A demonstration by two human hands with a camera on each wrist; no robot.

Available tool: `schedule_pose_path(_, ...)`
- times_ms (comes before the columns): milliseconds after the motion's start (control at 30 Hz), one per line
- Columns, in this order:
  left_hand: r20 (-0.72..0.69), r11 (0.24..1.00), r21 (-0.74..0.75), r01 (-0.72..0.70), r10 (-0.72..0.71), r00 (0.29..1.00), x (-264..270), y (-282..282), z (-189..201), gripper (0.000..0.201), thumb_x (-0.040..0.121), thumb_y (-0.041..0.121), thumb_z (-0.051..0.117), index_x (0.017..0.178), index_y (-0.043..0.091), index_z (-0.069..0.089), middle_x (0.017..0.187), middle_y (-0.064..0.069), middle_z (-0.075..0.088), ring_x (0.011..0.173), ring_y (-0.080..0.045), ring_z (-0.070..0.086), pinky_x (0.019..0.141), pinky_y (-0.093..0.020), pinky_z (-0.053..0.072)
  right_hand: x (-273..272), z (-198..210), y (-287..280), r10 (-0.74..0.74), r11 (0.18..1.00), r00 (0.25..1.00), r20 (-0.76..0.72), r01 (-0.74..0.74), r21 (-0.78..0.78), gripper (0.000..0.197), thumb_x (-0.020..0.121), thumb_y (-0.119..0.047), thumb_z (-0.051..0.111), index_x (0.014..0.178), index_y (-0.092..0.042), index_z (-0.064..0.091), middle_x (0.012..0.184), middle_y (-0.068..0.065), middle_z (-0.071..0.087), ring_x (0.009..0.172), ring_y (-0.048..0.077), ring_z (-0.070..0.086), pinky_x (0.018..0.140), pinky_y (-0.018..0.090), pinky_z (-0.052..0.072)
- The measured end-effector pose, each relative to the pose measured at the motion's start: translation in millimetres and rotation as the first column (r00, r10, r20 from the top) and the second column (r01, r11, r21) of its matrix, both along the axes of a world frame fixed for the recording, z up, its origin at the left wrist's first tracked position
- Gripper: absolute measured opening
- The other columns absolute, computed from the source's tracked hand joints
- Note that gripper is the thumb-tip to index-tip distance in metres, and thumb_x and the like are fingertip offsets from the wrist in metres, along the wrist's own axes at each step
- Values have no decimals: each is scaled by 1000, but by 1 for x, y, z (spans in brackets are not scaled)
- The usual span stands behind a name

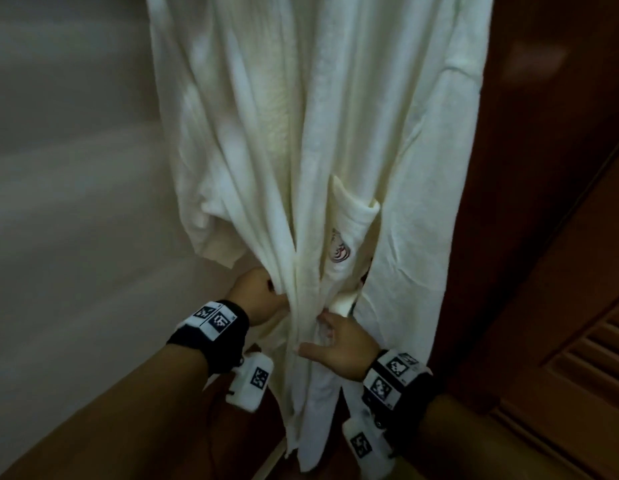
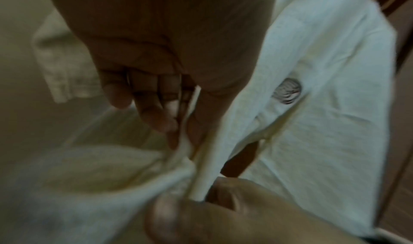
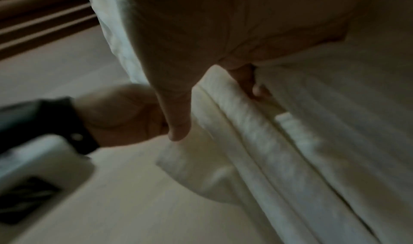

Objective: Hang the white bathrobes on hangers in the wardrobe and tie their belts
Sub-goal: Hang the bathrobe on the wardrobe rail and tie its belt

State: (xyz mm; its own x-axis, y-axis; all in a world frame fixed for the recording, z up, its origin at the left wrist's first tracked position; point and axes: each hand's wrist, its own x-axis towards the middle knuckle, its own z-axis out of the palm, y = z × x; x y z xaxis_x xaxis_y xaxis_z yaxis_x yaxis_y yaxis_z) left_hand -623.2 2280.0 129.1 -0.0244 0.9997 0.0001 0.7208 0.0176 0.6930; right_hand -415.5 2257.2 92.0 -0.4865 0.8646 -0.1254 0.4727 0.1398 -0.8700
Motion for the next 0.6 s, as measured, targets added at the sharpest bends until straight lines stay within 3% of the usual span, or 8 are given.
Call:
schedule_pose_path(67,29,993,14,116,-116,993,9,-16,9,30,73,37,73,89,12,72,80,-4,72,74,-17,67,67,-34,55,-5,-4,4,-54,997,996,70,50,51,77,65,-62,75,132,-30,51,125,-15,60,113,6,57,99,31,48)
schedule_pose_path(167,205,972,-10,235,-228,952,12,-31,8,11,85,5,65,94,5,71,91,-5,74,83,-12,68,75,-29,55,-4,-10,12,-170,979,961,217,139,152,53,74,-61,64,118,-31,61,112,-12,64,102,11,61,90,31,51)
schedule_pose_path(233,367,997,29,73,-78,927,6,-37,-4,23,86,-11,55,88,6,69,88,-4,74,80,-11,68,70,-28,54,-1,-13,17,-187,978,950,250,157,135,45,79,-62,51,107,-30,66,105,-3,67,98,18,64,86,35,53)
schedule_pose_path(333,351,929,81,-360,312,883,-16,-37,-33,15,84,0,59,85,14,58,82,-1,65,72,-12,59,68,-28,47,3,-12,21,-70,995,937,342,44,85,37,92,-45,53,109,-15,67,106,7,67,101,24,63,87,29,48)
schedule_pose_path(433,433,969,-189,-161,229,872,-19,-42,-59,63,68,26,79,123,24,48,114,6,62,102,-11,60,89,-36,54,12,-11,23,-122,992,930,347,104,68,28,87,-40,64,104,-18,67,102,3,69,99,22,64,83,30,49)
schedule_pose_path(467,467,967,-243,-79,188,864,-16,-43,-67,67,69,28,81,127,26,48,120,7,62,108,-11,61,94,-38,52,15,-12,23,-129,991,925,357,108,78,28,86,-41,65,103,-19,67,99,2,68,97,22,64,83,31,49)
schedule_pose_path(533,487,974,-224,-35,143,862,-4,-46,-76,36,84,21,74,115,27,57,116,5,66,106,-12,64,94,-36,52,19,-13,21,-145,989,912,382,121,88,27,87,-43,64,100,-19,67,93,0,66,93,21,64,82,31,50)
schedule_pose_path(600,382,972,-111,-205,232,895,-1,-49,-81,11,93,15,62,101,22,61,105,2,67,100,-19,64,84,-29,49,23,-12,21,-171,985,910,378,142,103,21,87,-43,63,93,-24,66,85,-4,62,85,18,61,80,31,49)
